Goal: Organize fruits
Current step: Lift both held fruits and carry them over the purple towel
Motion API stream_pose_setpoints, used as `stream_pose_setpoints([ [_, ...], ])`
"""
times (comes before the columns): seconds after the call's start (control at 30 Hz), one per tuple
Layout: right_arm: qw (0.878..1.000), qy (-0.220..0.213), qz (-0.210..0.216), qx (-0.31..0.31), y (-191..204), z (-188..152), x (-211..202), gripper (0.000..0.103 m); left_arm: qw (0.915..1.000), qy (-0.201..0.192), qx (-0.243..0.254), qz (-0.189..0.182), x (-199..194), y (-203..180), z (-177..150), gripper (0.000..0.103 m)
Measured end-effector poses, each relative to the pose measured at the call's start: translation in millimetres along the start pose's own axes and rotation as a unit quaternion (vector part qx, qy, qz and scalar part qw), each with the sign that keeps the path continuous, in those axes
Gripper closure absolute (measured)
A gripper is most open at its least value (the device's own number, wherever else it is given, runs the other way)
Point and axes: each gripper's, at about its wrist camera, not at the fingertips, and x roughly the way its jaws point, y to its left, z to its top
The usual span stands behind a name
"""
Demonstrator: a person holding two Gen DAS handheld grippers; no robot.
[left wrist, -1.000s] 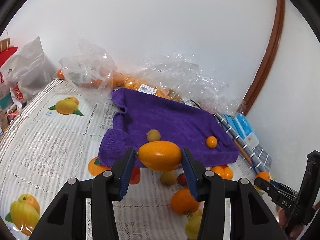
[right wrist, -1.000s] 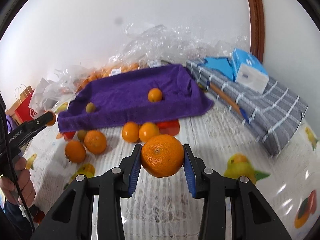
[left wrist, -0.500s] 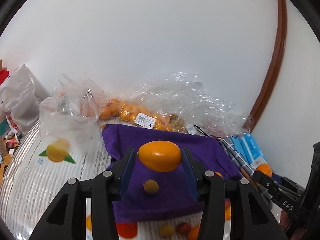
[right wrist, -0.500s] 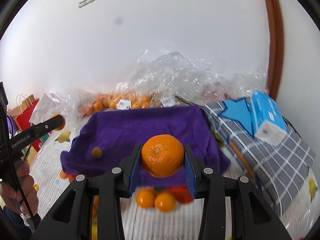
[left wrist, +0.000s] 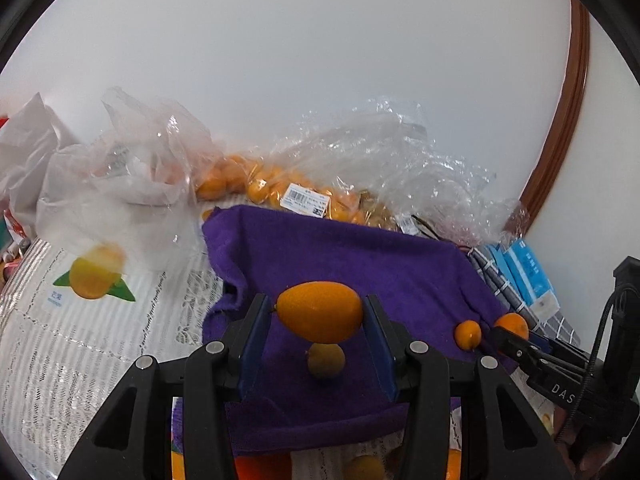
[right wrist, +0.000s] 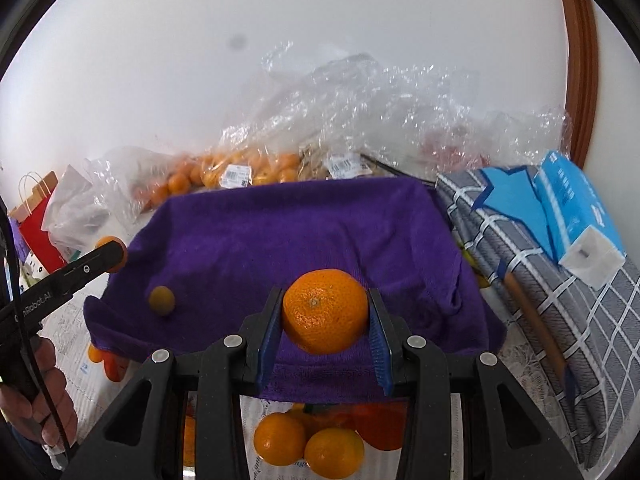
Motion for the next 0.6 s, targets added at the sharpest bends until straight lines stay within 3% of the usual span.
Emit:
stream_pose_setpoints([
  [0.2,1.0,0.02,0.016,-0.007,4,-6,13,0.063,0.9997,0.024,-0.002,-0.002,10,-3,-6,0.058],
  [0.6,0.999,0.035,0.007,-0.014,8,-12,25,0.063,0.9984,0.055,-0.014,-0.01,23,1,-10,0.058],
])
